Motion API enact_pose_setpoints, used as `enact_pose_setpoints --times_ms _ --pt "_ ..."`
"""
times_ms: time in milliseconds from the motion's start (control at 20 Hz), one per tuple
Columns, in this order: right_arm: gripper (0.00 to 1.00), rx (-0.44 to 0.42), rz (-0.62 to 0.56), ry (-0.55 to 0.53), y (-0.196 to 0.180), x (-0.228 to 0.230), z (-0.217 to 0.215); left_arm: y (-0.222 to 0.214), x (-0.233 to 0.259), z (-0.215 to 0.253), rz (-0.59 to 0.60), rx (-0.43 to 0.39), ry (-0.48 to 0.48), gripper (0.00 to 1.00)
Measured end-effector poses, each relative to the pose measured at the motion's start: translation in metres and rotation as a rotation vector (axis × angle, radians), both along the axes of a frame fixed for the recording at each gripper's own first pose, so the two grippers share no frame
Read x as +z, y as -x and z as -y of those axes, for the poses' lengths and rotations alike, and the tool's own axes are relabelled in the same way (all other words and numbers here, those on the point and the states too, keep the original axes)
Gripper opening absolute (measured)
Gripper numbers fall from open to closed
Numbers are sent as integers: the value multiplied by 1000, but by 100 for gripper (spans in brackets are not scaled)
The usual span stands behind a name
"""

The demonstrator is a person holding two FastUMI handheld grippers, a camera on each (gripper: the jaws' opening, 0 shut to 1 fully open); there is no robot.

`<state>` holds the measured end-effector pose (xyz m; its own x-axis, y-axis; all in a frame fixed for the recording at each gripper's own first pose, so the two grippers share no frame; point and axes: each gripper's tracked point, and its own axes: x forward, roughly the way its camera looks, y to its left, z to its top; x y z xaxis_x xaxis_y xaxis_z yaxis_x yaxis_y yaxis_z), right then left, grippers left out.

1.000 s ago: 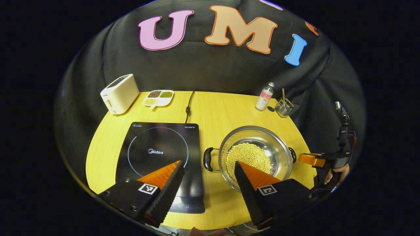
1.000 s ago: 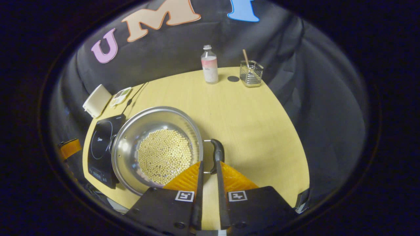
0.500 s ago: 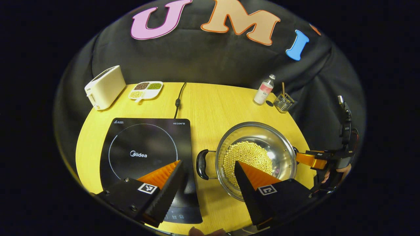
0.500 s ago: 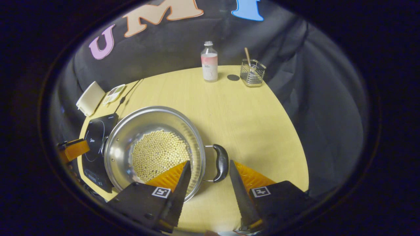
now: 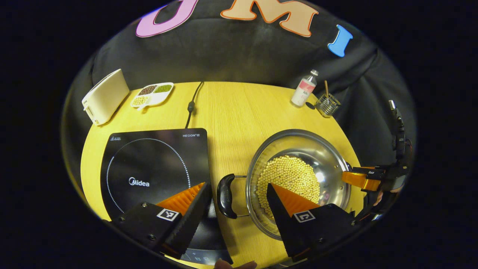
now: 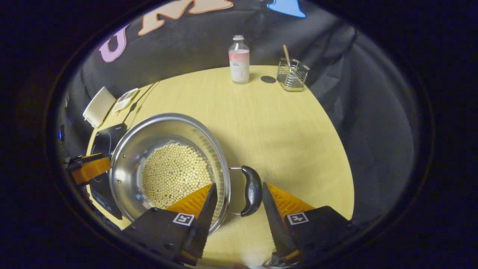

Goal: First push the handle of the pot to place it horizontally, then grasp the pot with both hands and set it on the induction cooktop.

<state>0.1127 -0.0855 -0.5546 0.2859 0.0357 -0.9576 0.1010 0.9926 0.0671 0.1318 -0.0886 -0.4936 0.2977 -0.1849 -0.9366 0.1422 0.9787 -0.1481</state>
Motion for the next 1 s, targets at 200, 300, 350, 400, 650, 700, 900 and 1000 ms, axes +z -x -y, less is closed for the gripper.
enact_pose_setpoints --times_ms 200,300,350,400,650,700,900,1000 --pt "72 3 -33 -2 -1 -13 1 6 -15 12 -68 46 34 95" --pt "72 -1 -44 -3 0 -18 2 3 -18 12 -61 31 5 96" --pt "72 -1 -51 0 -1 -21 3 3 -21 14 -70 24 -5 96" --pt "74 -2 -60 3 -1 -24 5 4 -23 17 -78 17 -4 96" --pt "75 2 -82 14 0 -34 8 4 -40 21 -115 -5 -22 95" --pt "72 7 -86 23 1 -36 9 2 -44 20 -126 -32 -48 95" --pt "76 -33 -107 27 3 -42 15 7 -62 24 -187 -85 -80 89" --pt "79 -65 -123 15 6 -45 18 17 -67 27 -237 -72 -69 90"
